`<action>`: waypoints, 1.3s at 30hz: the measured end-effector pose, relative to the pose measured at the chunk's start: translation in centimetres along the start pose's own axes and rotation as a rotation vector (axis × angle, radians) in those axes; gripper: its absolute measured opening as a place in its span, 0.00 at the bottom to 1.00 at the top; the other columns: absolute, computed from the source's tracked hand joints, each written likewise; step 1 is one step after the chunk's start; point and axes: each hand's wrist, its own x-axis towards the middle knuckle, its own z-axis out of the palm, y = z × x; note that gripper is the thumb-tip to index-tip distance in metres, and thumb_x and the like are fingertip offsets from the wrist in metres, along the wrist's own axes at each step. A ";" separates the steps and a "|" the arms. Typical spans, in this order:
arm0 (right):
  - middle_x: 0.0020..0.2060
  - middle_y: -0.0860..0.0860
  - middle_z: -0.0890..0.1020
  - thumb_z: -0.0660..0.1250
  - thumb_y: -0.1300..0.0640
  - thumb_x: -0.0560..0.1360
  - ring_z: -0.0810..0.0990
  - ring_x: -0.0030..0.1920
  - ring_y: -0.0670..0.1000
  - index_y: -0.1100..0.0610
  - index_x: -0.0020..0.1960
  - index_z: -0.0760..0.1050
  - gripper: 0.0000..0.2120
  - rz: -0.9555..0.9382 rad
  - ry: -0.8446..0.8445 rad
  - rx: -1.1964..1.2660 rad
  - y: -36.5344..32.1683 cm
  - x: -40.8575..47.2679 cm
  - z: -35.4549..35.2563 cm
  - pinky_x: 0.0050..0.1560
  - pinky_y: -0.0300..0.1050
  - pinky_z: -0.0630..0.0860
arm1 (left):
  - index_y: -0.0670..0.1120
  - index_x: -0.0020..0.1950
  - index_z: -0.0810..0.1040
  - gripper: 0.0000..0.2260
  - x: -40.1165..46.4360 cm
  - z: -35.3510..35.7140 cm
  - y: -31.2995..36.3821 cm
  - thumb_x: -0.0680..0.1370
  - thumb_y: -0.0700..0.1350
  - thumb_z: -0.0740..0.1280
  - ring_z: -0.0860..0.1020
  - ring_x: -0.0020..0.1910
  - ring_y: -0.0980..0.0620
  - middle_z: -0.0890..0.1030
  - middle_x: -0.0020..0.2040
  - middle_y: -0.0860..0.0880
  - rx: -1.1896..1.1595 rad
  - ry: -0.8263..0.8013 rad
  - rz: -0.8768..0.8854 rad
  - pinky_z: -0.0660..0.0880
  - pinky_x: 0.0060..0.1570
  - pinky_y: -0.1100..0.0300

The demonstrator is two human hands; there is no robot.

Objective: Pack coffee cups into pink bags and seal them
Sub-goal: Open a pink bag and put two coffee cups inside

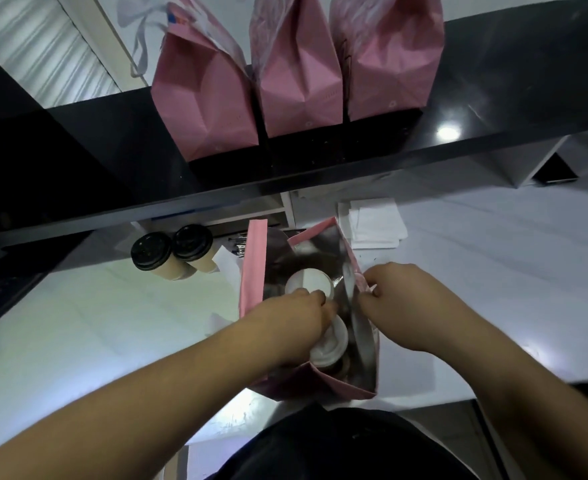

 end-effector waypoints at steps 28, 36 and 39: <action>0.33 0.51 0.77 0.58 0.52 0.80 0.76 0.34 0.52 0.54 0.35 0.70 0.15 0.123 0.092 -0.008 -0.8 0.8 1.5 0.30 0.45 0.65 | 0.48 0.54 0.84 0.14 -0.2 -2.6 -1.6 0.80 0.56 0.66 0.77 0.50 0.48 0.80 0.51 0.48 -0.160 0.568 0.215 0.77 0.50 0.52; 0.27 0.49 0.74 0.57 0.53 0.78 0.73 0.29 0.50 0.54 0.33 0.67 0.15 0.163 0.098 -0.021 0.2 1.0 1.0 0.29 0.43 0.64 | 0.56 0.50 0.79 0.04 -2.6 0.3 -14.9 0.82 0.47 0.67 0.78 0.43 0.59 0.80 0.45 0.58 -0.706 0.827 -0.573 0.78 0.43 0.57; 0.29 0.49 0.76 0.56 0.50 0.79 0.74 0.30 0.50 0.54 0.35 0.69 0.16 0.175 0.074 -0.032 0.2 1.3 1.1 0.29 0.43 0.65 | 0.51 0.55 0.83 0.06 -0.7 3.9 -16.8 0.81 0.44 0.67 0.81 0.48 0.49 0.84 0.50 0.52 -0.628 0.590 -0.626 0.80 0.49 0.53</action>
